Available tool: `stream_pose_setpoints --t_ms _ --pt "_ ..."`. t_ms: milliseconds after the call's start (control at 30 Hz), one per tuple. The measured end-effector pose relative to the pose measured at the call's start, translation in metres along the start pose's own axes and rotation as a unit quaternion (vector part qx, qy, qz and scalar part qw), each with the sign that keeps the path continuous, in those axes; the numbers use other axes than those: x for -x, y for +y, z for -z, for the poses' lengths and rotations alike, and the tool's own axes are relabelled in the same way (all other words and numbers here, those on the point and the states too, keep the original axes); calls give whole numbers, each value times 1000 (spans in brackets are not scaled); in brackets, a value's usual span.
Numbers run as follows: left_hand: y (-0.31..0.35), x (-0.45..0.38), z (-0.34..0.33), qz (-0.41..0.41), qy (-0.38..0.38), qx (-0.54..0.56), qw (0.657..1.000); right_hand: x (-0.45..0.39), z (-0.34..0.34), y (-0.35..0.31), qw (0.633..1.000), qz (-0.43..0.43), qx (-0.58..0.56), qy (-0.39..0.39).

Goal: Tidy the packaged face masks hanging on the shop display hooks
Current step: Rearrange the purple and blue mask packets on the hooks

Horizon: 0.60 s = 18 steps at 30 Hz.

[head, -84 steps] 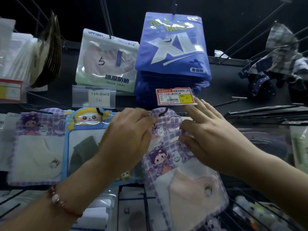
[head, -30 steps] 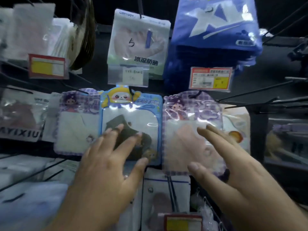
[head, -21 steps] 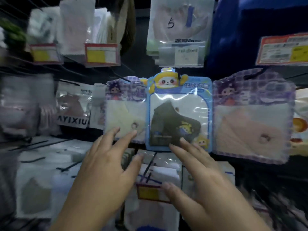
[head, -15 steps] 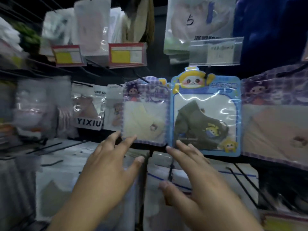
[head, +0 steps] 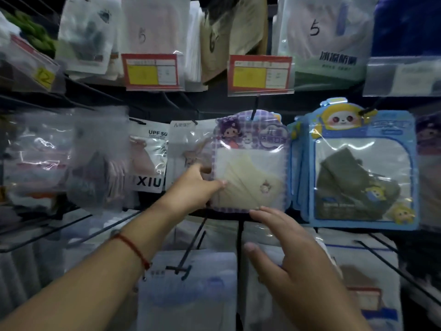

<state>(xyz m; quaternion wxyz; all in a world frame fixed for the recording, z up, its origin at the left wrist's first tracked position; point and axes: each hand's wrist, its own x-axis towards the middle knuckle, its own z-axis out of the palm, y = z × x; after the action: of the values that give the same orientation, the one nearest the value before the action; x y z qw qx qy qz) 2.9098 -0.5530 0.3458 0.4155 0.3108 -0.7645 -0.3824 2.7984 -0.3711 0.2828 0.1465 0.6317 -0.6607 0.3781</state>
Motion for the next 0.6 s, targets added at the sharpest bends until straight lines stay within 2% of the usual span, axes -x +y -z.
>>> stream_pose_setpoints --t_ms 133,267,600 --pt "-7 -8 2 -19 -26 40 999 0 -14 0 998 -17 -25 62" --pt "-16 -8 -1 -64 8 32 997 2 -19 0 993 -31 -18 111" --pt "-18 -8 0 -91 6 50 995 9 -19 -9 987 -95 -2 126"
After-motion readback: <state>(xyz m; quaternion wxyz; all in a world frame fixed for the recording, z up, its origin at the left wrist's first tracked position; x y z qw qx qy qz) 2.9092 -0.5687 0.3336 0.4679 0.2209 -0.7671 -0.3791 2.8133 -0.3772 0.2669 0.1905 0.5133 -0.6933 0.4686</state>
